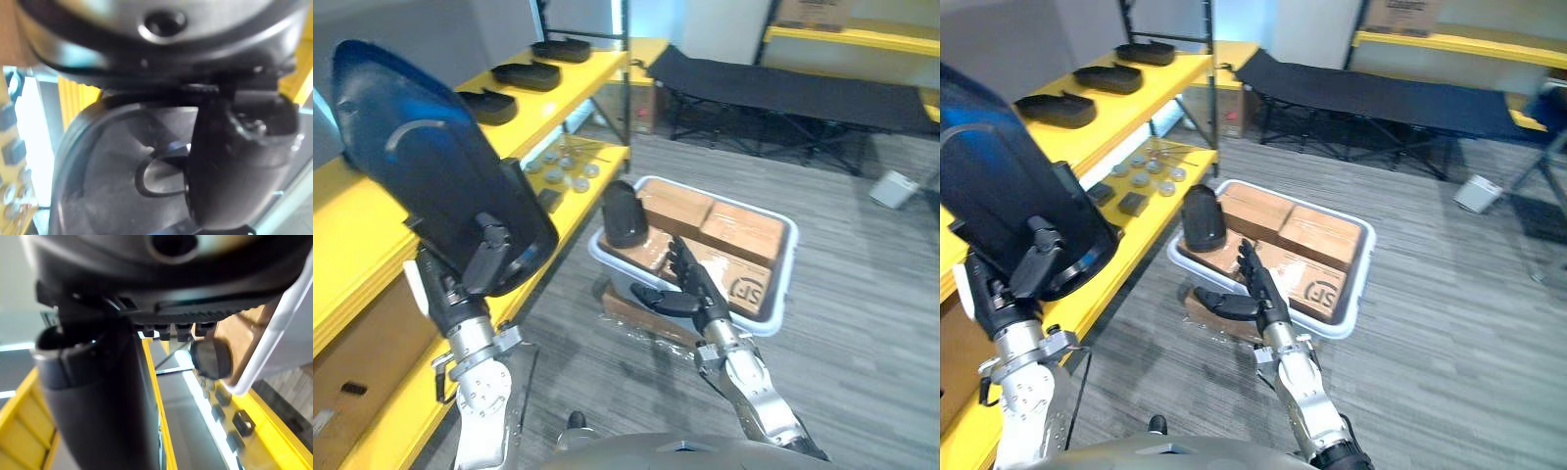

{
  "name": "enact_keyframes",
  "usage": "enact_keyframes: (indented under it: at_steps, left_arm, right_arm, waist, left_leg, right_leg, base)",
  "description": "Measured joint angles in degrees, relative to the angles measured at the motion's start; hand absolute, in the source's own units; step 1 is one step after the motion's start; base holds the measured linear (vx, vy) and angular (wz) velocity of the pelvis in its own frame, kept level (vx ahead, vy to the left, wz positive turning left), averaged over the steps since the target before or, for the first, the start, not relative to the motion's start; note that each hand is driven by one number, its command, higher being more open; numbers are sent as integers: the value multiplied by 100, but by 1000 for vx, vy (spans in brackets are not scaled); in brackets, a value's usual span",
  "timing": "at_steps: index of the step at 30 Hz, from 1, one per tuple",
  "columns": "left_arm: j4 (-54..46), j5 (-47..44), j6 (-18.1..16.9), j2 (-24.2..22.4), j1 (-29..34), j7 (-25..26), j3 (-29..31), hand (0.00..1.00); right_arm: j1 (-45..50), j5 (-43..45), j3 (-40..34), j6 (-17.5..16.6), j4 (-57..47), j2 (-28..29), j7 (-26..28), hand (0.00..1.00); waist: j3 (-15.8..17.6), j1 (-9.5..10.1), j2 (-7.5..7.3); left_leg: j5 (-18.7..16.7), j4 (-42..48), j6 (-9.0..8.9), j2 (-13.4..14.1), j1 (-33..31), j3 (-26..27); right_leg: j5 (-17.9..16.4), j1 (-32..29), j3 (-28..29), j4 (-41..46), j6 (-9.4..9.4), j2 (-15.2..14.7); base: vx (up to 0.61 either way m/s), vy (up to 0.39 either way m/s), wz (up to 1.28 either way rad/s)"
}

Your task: Walk over and take three plastic housings, then place them on the shelf

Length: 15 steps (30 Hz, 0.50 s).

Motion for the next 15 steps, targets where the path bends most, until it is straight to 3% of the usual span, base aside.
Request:
enact_keyframes:
  at_steps: [2, 6, 11, 15]
  left_arm:
    - [-97, -63, -3, -102, 263, -121, 215, 0]
    - [-125, -301, -8, -167, 566, -350, 442, 0]
    - [-147, -368, -9, -176, 717, -670, 480, 0]
    - [-226, -418, -1, -176, 833, -824, 473, 0]
  right_arm:
    - [-274, -14, 115, -21, 51, 16, -24, 100]
    - [-762, -13, 127, -80, 224, 46, -104, 100]
    - [-851, 5, 113, -121, 224, 0, -106, 100]
    - [-830, 59, 110, -100, 236, -74, 6, 100]
  waist:
    - [-3, 200, -4]
    - [-4, 375, -13]
    - [8, 430, -30]
    - [92, 417, -79]
  left_leg:
    - [13, -1, 16, -85, -45, -231]
    - [31, -2, 33, -146, -82, -377]
    - [-17, 0, 15, -134, -67, -338]
    - [-227, 546, 36, -77, -304, -319]
  right_leg:
    - [-47, 142, -251, 0, 52, -50]
    - [-90, 229, -396, 0, 69, -82]
    - [-137, 208, -370, 1, 27, -82]
    - [-137, 227, -354, 3, 24, -51]
  base:
    - [9, 3, 58]
    - [-15, 5, 24]
    - [-9, -1, -4]
    - [1, -5, -5]
